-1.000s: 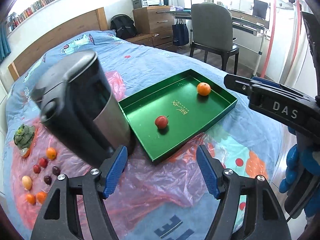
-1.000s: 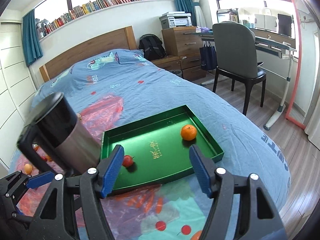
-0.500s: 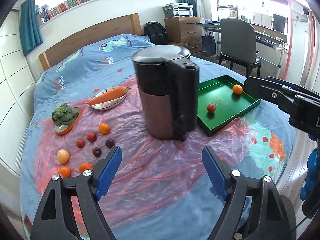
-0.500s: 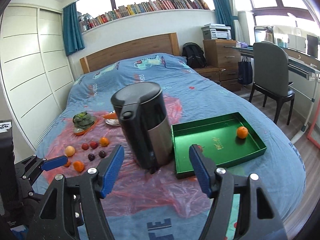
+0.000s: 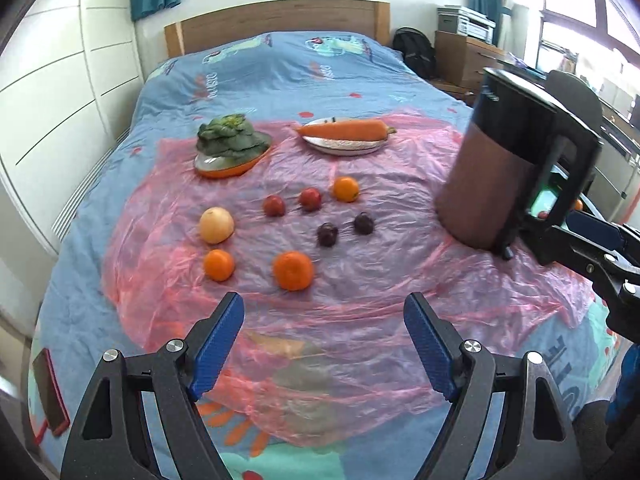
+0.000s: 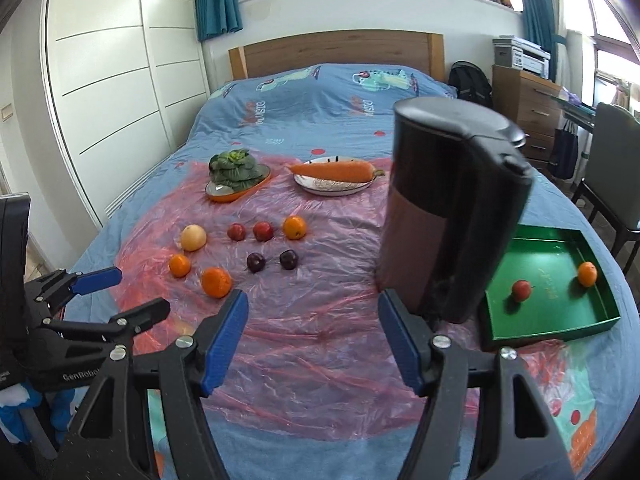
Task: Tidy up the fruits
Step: 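Move both open tools back over the fruit on the pink sheet, then grasp an orange with the left tool while the right tool grasps a dark plum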
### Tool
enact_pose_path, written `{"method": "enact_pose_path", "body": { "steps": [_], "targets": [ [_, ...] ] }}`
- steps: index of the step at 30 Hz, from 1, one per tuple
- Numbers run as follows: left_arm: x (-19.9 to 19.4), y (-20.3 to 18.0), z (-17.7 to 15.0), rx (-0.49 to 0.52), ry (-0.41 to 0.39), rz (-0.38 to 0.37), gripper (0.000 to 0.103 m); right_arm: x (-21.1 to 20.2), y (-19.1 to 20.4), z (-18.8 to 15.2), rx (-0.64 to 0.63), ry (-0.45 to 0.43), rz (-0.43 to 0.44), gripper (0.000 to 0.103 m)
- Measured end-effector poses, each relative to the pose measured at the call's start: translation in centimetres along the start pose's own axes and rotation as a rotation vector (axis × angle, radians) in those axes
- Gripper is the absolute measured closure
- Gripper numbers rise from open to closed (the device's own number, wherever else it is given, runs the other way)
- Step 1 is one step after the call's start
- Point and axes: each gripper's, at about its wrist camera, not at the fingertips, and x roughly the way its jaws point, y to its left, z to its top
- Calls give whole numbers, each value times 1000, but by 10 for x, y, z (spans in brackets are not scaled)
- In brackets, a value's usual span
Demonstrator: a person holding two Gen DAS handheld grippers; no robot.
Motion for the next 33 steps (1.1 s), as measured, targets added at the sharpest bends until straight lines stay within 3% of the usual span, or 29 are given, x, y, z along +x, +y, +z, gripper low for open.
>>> {"method": "enact_pose_path", "body": {
  "steps": [6, 16, 28, 33],
  "targets": [
    [45, 60, 0, -109, 41, 47, 25, 77, 16, 11, -37, 73, 42, 11],
    [118, 109, 0, -208, 88, 91, 25, 197, 24, 28, -112, 172, 103, 38],
    [159, 119, -4, -255, 119, 107, 26, 252, 22, 25, -187, 239, 125, 58],
    [169, 126, -3, -283, 122, 105, 32, 260, 19, 26, -189, 242, 137, 72]
  ]
}}
